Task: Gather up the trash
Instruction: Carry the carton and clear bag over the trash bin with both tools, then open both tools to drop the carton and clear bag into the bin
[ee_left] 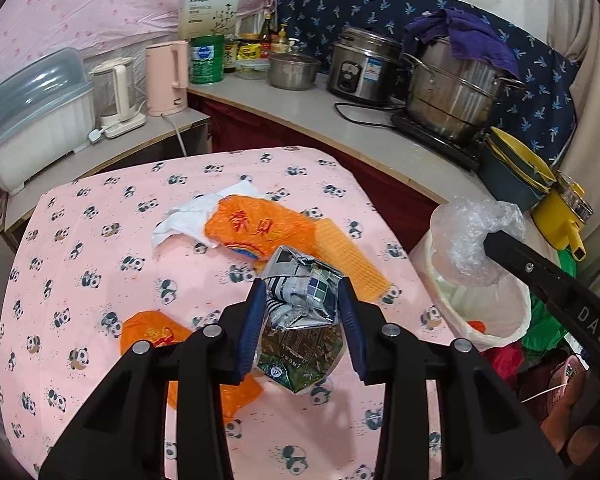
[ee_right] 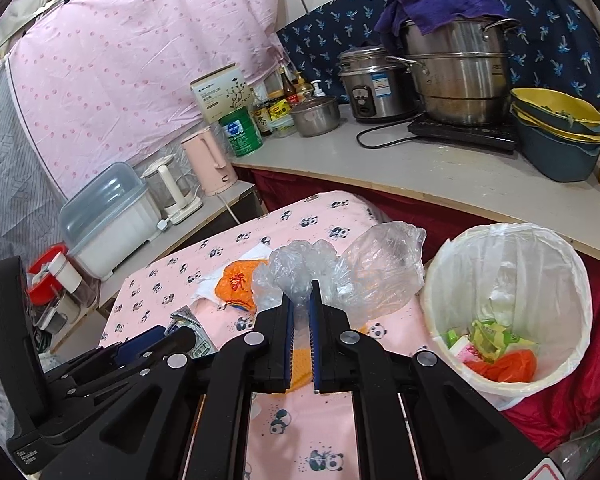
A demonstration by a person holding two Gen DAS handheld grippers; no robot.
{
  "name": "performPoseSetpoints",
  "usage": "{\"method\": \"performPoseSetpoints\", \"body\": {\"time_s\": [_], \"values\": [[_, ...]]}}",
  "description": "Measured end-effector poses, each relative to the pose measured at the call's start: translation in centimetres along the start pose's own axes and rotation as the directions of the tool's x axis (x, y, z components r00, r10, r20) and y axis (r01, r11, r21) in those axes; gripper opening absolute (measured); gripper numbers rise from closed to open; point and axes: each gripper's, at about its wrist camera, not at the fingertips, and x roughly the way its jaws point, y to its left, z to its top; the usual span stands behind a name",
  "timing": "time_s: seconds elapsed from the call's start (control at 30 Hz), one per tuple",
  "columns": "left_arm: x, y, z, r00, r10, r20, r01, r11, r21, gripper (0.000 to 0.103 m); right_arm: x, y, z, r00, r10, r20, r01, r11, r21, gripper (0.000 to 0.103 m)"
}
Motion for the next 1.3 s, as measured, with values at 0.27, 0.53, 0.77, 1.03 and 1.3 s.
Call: {"method": "performPoseSetpoints", "body": {"time_s": [0.27,0.53,0.77,1.03,1.3], "values": [[0.1,-4.3,1.5,0.999,-0.046,0.018,0.045,0.998,0.052,0.035,-2.0,-3.6,1.0,0.998,-0.043,0.043,0.041,0.998,0.045,0.007],[1.1,-8.9,3.0,0.995,-0.097,0.012,0.095,0.989,0.112,0.035,-3.6,-8.0,1.5,0.992,-0.104,0.07,0.096,0.99,0.106,0.007],[2.4,-13.4,4.1,0.988,-0.156,-0.01,0.155,0.974,0.163,0.035,-4.9,-12.6,1.2,0.983,-0.164,0.081,0.147,0.973,0.177,0.007],[4.2,-18.0,4.6,0.974,-0.219,-0.05,0.225,0.954,0.198,0.035,-5.5,-17.1,0.4,0.974,-0.217,0.072,0.193,0.95,0.247,0.007],[7.0,-21.2,4.5,0.956,-0.269,-0.115,0.287,0.94,0.183,0.036,-5.5,-19.7,-0.3,0.968,-0.245,0.055,0.22,0.934,0.281,0.007]]}}
